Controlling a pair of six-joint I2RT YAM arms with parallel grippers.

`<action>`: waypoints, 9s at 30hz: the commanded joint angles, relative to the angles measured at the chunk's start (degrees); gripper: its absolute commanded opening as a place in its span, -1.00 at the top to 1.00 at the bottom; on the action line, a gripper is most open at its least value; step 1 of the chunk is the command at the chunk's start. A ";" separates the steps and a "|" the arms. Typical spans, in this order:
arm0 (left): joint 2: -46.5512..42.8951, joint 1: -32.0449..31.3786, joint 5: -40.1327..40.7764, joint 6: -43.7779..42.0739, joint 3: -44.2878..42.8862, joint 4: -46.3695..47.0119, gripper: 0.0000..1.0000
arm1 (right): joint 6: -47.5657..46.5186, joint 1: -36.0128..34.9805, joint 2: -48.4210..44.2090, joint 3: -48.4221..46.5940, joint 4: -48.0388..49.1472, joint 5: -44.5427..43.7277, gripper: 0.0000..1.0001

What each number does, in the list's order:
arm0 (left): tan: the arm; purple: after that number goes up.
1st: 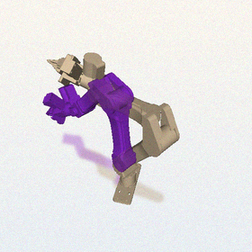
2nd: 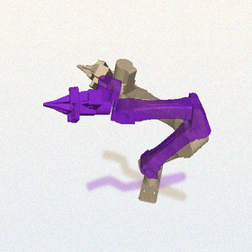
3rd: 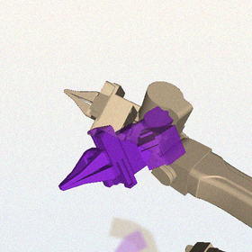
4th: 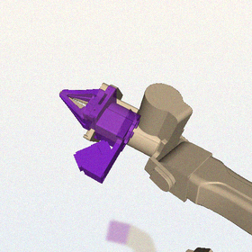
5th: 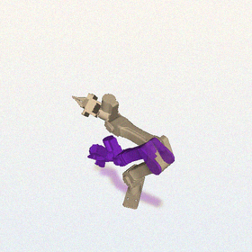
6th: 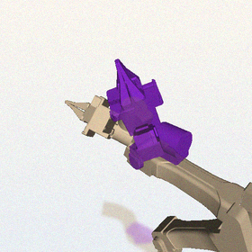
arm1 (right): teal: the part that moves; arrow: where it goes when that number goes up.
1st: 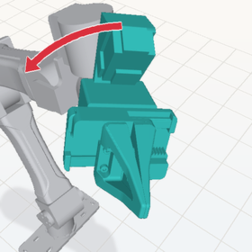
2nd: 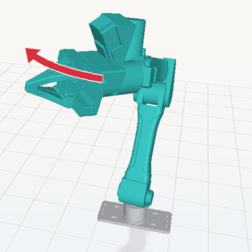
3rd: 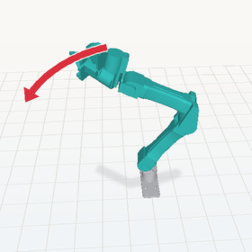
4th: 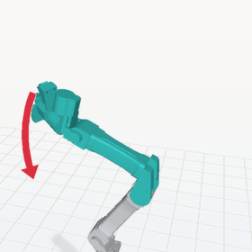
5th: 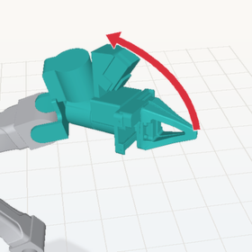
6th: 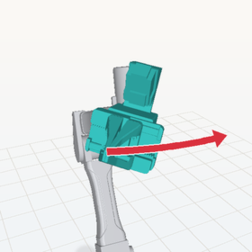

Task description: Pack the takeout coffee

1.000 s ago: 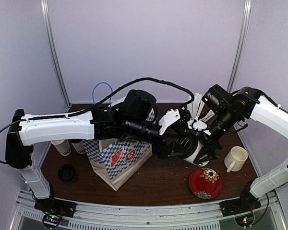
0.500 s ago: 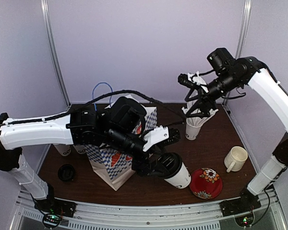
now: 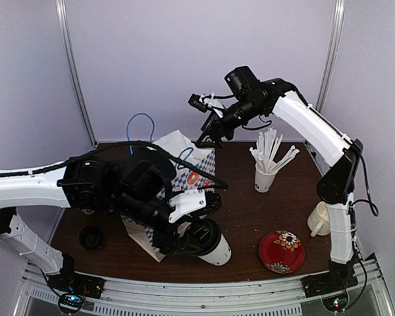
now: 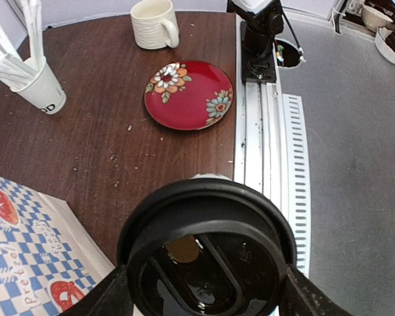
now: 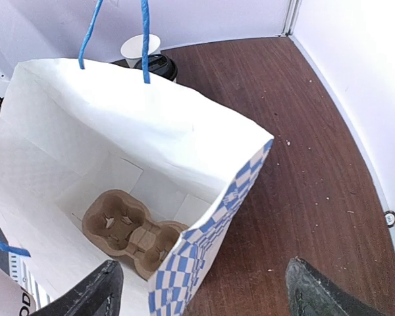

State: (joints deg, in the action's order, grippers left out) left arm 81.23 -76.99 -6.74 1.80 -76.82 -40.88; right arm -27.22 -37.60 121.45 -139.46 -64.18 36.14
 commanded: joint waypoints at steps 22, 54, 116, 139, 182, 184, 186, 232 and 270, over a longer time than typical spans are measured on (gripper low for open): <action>-10.05 -0.64 11.65 10.36 4.99 -13.70 -0.27 | 15.83 -3.80 -2.23 0.57 -6.19 -14.69 1.00; -13.93 19.14 20.28 34.13 17.68 -27.86 -0.52 | 21.60 1.66 -19.15 24.18 -4.22 -11.63 1.00; 16.86 32.14 -14.44 1.80 -36.58 -1.92 1.00 | 10.58 8.98 -24.51 17.77 -12.90 1.75 -0.31; -4.02 11.00 -9.54 -2.00 -2.94 8.00 1.00 | -6.18 9.04 -40.13 33.20 -16.84 15.42 -0.47; -3.31 7.47 9.19 1.68 -4.42 13.62 1.00 | 1.58 -16.47 -32.97 30.81 -6.65 2.11 -0.45; -4.19 7.48 9.62 1.86 -3.72 13.78 1.00 | 3.33 -16.29 -32.78 30.60 -5.22 -0.27 -0.19; -5.17 7.50 10.30 2.10 -3.03 13.86 1.00 | 5.02 -15.98 -32.81 30.35 -3.88 -3.10 0.34; -8.47 28.29 11.85 42.62 12.14 -35.76 -0.87 | 5.79 -14.18 -28.04 24.76 -3.22 -4.38 1.00; -10.74 30.24 9.45 31.26 2.48 -38.04 -0.21 | 5.51 -14.08 -26.79 23.90 -3.23 -6.12 1.00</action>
State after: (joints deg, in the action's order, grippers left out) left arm 74.48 -47.18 3.79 40.53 -66.26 -77.25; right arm -21.50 -51.99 94.15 -114.13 -67.26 31.44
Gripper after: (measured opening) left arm 0.736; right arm 0.013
